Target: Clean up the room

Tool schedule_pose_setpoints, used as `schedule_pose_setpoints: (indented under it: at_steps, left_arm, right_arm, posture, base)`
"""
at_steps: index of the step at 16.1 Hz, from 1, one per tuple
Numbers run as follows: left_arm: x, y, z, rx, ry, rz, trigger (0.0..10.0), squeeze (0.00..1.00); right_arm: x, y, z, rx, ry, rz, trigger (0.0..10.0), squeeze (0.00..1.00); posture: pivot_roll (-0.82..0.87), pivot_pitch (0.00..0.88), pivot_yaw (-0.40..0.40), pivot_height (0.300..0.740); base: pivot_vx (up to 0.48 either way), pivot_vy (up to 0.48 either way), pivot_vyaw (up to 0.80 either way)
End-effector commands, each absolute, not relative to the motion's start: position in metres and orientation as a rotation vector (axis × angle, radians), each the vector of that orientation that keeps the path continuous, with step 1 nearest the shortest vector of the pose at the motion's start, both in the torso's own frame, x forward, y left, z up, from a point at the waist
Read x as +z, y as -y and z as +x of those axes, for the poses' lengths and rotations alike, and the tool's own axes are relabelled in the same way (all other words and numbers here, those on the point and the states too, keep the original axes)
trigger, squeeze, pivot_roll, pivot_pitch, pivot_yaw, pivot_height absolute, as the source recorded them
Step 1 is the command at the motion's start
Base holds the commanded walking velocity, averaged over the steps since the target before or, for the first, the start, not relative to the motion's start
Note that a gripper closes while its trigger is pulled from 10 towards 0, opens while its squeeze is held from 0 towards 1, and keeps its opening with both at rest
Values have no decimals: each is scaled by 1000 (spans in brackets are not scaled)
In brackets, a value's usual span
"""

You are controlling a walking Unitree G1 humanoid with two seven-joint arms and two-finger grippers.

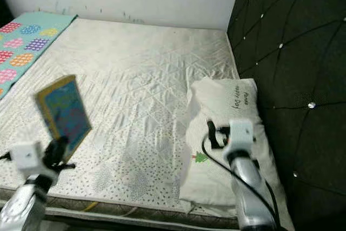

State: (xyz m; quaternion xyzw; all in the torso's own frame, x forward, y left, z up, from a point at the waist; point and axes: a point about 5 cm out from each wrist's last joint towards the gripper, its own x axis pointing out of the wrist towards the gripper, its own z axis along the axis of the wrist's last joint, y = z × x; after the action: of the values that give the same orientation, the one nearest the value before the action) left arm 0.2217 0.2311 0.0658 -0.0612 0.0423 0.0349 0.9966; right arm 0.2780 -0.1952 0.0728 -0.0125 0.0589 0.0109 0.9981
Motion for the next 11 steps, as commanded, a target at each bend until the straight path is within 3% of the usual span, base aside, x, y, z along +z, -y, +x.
schedule_pose_setpoints:
  at_steps: [1,6,11]
  left_arm:
    - [78,-232,218,86,-21,-102,10000,0]
    - [76,-232,206,98,-37,-106,10000,0]
    - [91,-233,223,102,35,-101,10000,0]
  right_arm:
    - [81,201,278,15,-104,-14,10000,0]
    - [82,212,269,22,-130,-14,10000,0]
    - [90,210,280,-29,-110,75,10000,0]
  posture:
    - [-67,29,-45,740]
    - [-68,14,-55,740]
    - [-75,0,-44,740]
  base:
    - [0,0,0]
    - [0,0,0]
    - [0,0,0]
